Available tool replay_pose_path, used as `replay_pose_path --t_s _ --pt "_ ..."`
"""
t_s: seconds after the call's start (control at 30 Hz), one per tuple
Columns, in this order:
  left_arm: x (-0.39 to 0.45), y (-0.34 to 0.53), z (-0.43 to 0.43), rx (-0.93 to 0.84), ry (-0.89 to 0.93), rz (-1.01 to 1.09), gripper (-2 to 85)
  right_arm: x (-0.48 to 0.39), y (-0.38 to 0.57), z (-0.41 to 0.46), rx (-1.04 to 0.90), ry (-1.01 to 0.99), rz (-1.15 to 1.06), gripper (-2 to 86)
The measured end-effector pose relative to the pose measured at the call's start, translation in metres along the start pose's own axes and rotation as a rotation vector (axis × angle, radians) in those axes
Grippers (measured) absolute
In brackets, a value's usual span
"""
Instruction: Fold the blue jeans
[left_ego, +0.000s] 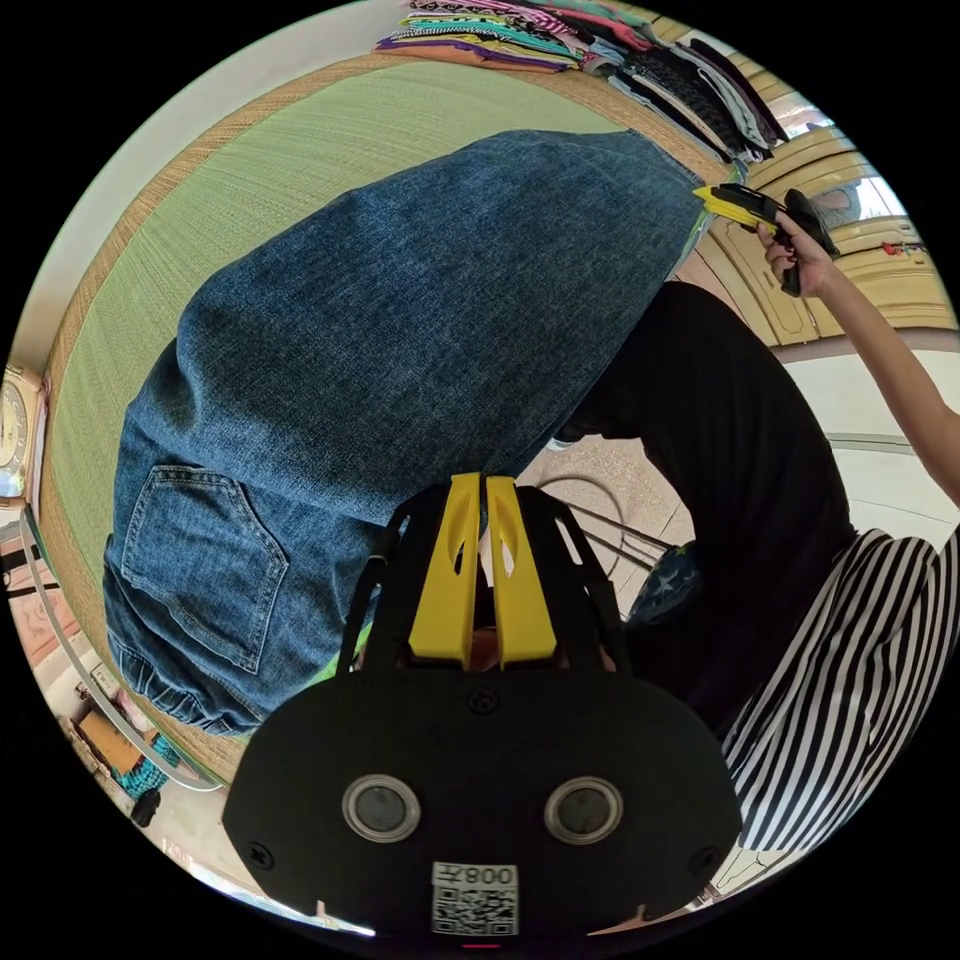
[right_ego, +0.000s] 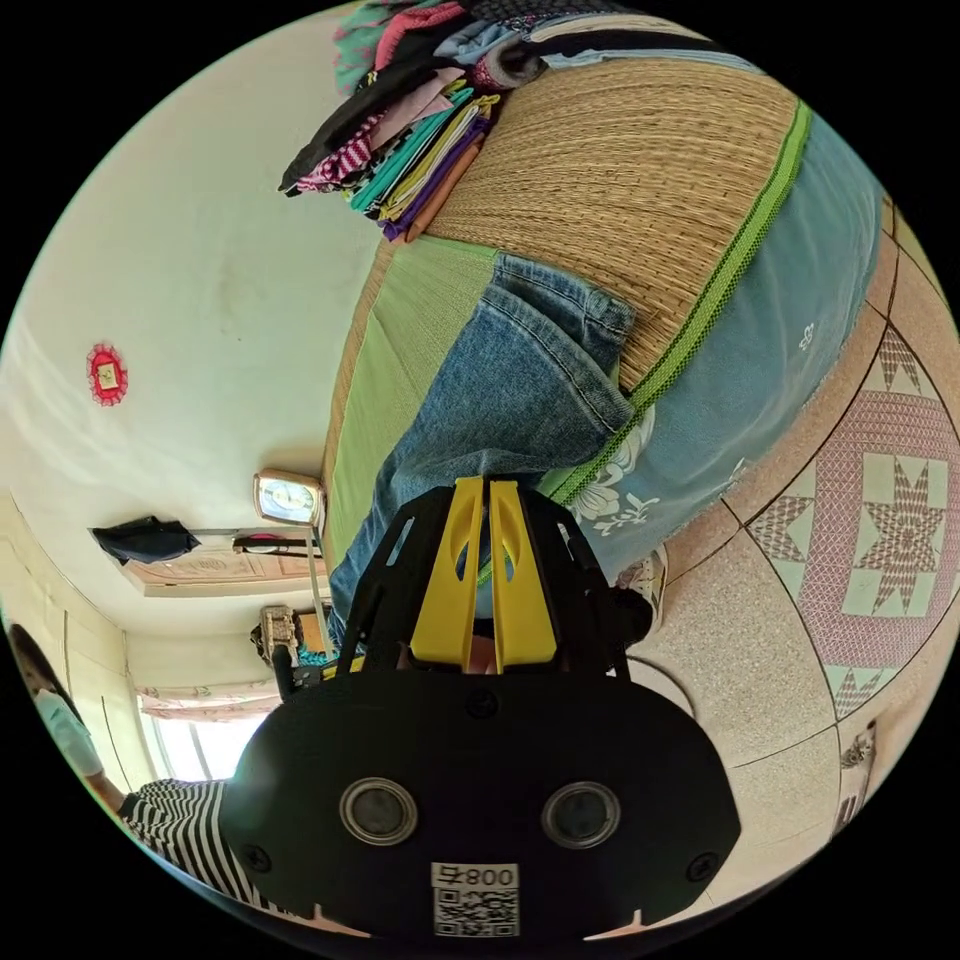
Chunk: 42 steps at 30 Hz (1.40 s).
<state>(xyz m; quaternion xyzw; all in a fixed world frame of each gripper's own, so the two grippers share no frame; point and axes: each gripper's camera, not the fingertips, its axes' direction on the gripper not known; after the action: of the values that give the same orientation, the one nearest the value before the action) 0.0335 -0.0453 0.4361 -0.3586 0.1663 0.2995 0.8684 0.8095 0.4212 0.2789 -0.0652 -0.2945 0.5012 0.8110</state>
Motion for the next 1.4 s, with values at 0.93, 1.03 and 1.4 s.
replay_pose_path --t_s 0.93,1.03,1.4 --pt "0.045 -0.074 -0.05 0.151 0.146 -0.061 2.1 0.037 0.041 -0.029 -0.002 -0.04 -0.013 0.7" --pt "0.068 -0.091 -0.06 0.152 0.222 -0.002 1.7 0.042 0.048 -0.032 0.004 -0.078 -0.007 0.8" --pt "0.167 -0.317 -0.091 0.324 0.163 0.354 6.6 0.044 0.089 -0.075 0.139 -0.093 -0.019 5.0"
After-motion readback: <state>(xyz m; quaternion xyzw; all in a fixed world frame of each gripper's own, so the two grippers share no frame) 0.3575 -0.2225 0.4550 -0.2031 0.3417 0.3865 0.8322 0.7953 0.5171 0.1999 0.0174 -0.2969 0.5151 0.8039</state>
